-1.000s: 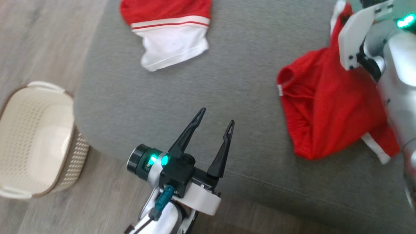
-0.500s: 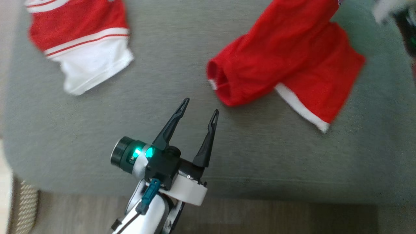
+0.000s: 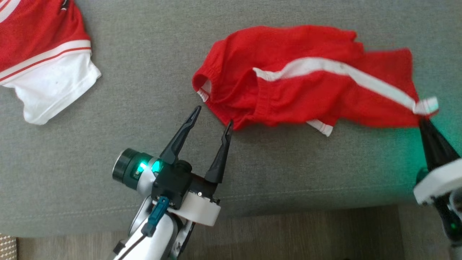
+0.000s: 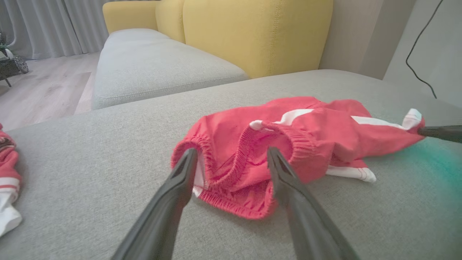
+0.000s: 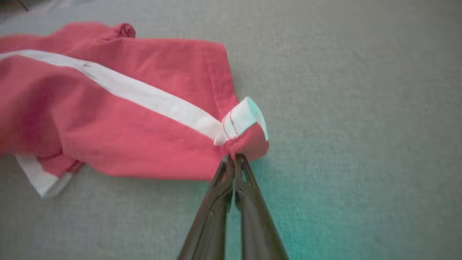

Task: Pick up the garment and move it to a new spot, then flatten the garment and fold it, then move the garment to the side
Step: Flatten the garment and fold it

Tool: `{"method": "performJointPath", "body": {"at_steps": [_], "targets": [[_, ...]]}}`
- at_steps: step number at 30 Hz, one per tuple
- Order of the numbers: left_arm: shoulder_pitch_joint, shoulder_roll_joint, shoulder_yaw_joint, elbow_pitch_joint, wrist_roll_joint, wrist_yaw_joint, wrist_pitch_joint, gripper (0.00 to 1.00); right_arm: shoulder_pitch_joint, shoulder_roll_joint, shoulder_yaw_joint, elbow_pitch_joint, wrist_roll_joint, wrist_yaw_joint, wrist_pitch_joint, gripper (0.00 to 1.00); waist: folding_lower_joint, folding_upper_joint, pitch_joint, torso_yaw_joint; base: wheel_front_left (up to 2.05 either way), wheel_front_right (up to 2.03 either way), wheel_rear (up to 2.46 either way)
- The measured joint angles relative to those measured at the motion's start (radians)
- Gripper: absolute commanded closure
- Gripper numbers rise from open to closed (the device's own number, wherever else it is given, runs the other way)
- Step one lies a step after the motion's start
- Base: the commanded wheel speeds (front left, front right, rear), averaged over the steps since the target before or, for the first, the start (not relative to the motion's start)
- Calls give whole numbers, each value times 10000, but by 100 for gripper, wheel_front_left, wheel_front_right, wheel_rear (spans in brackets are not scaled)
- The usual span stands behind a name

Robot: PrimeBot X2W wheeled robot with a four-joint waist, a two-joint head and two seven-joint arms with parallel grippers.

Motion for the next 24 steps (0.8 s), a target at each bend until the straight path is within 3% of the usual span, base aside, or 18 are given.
{"method": "performJointPath", "body": {"at_steps": [1,4,10,14,24], "targets": [[0,0,0,0,0,-52,0,0,244,128,-163,-140,-261,0,196,0,0,0,3,-26,0,0,0],[-29,-56,-6,-23,-59,-293,0,0,448,600,-855,-608,-907,0,470,0,0,0,-13,-52,0,0,0],[-400,-418,150,537,-1662,-1202,59,0,448,1185,-1252,-1494,-1695,0,899,0,0,0,-73,-87,0,0,0],[-1297,-648,8,1118,-3064,-1670,1572,0,444,1407,-1252,-1774,-1977,0,1076,0,0,0,-83,-129,0,0,0],[-3126,-790,-360,1390,-4470,-1260,5097,0,441,1574,-1114,-1806,-2079,0,1145,0,0,0,-132,-388,0,0,0]]}}
